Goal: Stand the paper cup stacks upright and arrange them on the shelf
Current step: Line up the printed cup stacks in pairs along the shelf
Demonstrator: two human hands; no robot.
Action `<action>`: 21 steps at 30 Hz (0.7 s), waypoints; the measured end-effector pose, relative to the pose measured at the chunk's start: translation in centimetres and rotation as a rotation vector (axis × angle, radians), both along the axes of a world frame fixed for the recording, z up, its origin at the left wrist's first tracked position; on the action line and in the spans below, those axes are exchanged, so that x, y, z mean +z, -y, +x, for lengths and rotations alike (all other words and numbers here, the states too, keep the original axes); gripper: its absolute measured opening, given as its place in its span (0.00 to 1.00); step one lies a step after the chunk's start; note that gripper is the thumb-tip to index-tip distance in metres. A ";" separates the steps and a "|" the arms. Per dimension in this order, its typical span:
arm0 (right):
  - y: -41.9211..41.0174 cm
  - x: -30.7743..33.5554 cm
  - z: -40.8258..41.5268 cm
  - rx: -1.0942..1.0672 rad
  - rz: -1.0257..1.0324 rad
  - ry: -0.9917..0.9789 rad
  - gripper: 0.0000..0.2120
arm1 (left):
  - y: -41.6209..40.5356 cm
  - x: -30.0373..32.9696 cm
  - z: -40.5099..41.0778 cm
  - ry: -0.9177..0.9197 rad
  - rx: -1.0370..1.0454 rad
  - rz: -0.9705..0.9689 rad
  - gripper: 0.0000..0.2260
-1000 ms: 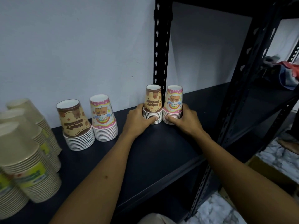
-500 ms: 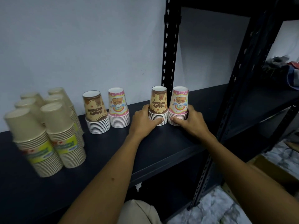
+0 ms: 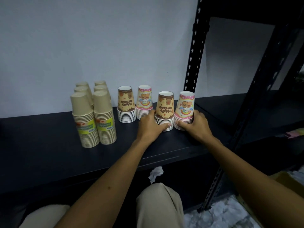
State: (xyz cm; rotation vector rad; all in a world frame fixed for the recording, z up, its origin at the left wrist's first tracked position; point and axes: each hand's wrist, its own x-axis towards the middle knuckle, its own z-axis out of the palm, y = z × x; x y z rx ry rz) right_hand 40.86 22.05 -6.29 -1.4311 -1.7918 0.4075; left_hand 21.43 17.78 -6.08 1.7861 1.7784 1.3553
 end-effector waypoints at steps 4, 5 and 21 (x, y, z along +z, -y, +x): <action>0.6 0.2 -2.9 0.111 -0.005 -0.028 0.32 | 2.0 -0.2 -2.1 0.083 0.093 -0.036 0.30; 0.8 0.3 -3.5 0.139 -0.007 -0.037 0.32 | 2.4 -0.1 -2.6 0.104 0.123 -0.046 0.30; 1.3 1.3 -7.7 0.373 -0.027 -0.069 0.31 | 4.5 0.3 -3.4 0.037 0.449 -0.095 0.25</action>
